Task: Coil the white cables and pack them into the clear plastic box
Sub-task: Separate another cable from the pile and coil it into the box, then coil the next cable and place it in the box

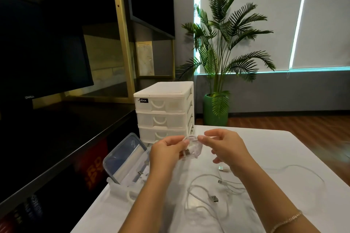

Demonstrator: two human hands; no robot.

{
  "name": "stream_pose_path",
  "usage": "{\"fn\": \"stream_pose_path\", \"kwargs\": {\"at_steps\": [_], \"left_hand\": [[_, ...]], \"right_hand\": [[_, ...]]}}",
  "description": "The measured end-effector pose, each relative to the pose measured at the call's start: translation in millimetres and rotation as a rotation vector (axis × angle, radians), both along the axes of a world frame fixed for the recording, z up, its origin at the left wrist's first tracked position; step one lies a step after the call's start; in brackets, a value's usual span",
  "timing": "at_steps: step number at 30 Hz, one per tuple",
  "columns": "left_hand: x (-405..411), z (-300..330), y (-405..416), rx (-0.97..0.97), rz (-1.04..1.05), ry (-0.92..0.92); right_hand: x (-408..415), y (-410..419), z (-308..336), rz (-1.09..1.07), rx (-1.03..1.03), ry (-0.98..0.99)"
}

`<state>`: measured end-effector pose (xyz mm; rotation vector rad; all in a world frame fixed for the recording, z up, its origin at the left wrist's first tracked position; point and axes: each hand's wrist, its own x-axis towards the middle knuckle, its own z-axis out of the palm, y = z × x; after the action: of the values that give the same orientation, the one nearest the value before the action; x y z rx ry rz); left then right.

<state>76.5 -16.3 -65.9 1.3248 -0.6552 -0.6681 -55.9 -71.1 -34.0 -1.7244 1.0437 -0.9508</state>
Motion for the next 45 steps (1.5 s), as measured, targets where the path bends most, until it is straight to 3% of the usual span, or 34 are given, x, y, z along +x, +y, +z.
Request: {"fn": "stream_pose_path", "kwargs": {"at_steps": [5, 11, 31, 36, 45], "left_hand": [[52.6, -2.4, 7.6, 0.141, 0.139, -0.089], [73.2, -5.3, 7.6, 0.346, 0.242, -0.342], [49.7, -10.8, -1.2, 0.728, 0.151, -0.833], [27.0, 6.2, 3.3, 0.522, 0.242, -0.949], [-38.6, 25.3, -3.8, 0.123, 0.115, -0.941]], "right_hand": [[22.7, 5.8, 1.2, 0.072, 0.025, 0.025], [32.5, 9.6, -5.1, 0.094, 0.027, 0.048], [6.3, 3.7, 0.1, 0.057, 0.019, 0.043], [-8.4, 1.6, 7.1, 0.018, 0.013, 0.046], [-42.1, -3.1, 10.4, -0.067, -0.043, 0.065]]}}
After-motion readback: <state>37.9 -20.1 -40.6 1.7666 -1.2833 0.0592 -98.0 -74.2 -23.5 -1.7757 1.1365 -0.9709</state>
